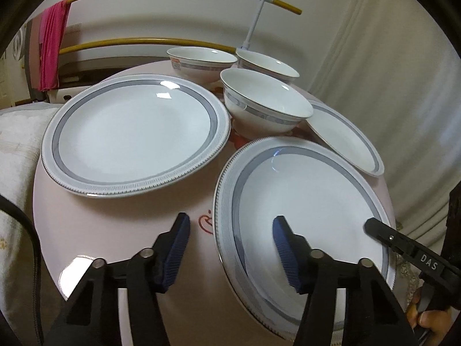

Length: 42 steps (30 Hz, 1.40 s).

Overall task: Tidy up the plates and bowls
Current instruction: 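Reach the right gripper to a grey-rimmed plate and pinch its rim, then lift the pinched plate and carry it over another grey-rimmed plate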

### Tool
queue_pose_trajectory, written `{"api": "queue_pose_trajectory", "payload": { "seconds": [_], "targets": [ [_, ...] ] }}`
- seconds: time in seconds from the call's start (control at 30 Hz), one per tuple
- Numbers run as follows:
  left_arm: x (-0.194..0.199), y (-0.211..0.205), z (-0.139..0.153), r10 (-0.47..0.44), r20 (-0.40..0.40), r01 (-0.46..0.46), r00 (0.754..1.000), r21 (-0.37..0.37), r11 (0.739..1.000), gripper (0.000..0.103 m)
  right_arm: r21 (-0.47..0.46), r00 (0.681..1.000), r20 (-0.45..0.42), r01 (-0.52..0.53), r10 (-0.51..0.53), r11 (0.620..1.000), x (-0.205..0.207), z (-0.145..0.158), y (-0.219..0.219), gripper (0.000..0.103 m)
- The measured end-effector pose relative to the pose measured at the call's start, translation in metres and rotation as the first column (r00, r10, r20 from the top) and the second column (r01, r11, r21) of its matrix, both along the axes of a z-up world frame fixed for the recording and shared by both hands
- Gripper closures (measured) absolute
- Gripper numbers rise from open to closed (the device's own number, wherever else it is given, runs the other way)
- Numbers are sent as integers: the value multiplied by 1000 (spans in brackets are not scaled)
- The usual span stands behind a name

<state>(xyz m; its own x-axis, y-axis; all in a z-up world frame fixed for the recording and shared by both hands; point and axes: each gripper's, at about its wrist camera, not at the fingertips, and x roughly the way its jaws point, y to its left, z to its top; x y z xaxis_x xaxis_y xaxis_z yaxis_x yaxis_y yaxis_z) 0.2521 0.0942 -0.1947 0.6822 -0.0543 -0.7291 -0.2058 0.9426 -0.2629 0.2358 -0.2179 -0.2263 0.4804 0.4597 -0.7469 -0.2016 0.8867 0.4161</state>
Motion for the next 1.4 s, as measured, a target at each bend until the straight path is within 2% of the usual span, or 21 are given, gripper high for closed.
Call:
{"api": "queue_pose_trajectory", "payload": {
  "seconds": [0.13, 0.2, 0.53, 0.8, 0.97, 1.2, 1.4],
  "targets": [
    [5, 0, -3, 10, 1, -10, 1000, 8, 1000, 72, 41, 1000, -3, -11, 11, 999, 3, -3, -4, 88],
    [5, 0, -5, -12, 2, 12, 1000, -15, 1000, 81, 70, 1000, -10, -18, 18, 997, 5, -6, -8, 89],
    [3, 0, -9, -32, 5, 32, 999, -28, 999, 80, 108, 999, -31, -23, 26, 994, 6, -9, -10, 90],
    [-2, -2, -7, -15, 20, 15, 1000, -17, 1000, 83, 57, 1000, -10, -28, 29, 998, 5, -6, -4, 89],
    [-18, -5, 4, -26, 77, 25, 997, 15, 1000, 88, 28, 999, 1, -38, 38, 999, 2, -3, 0, 88],
    [-41, -5, 13, -22, 107, 20, 994, 20, 1000, 88, 33, 998, 25, -63, 62, 998, -6, 6, 1, 87],
    [-49, -17, 34, -31, 153, 26, 988, 36, 999, 88, 44, 996, 59, -62, 60, 997, -9, 21, -8, 87]
  ]
}}
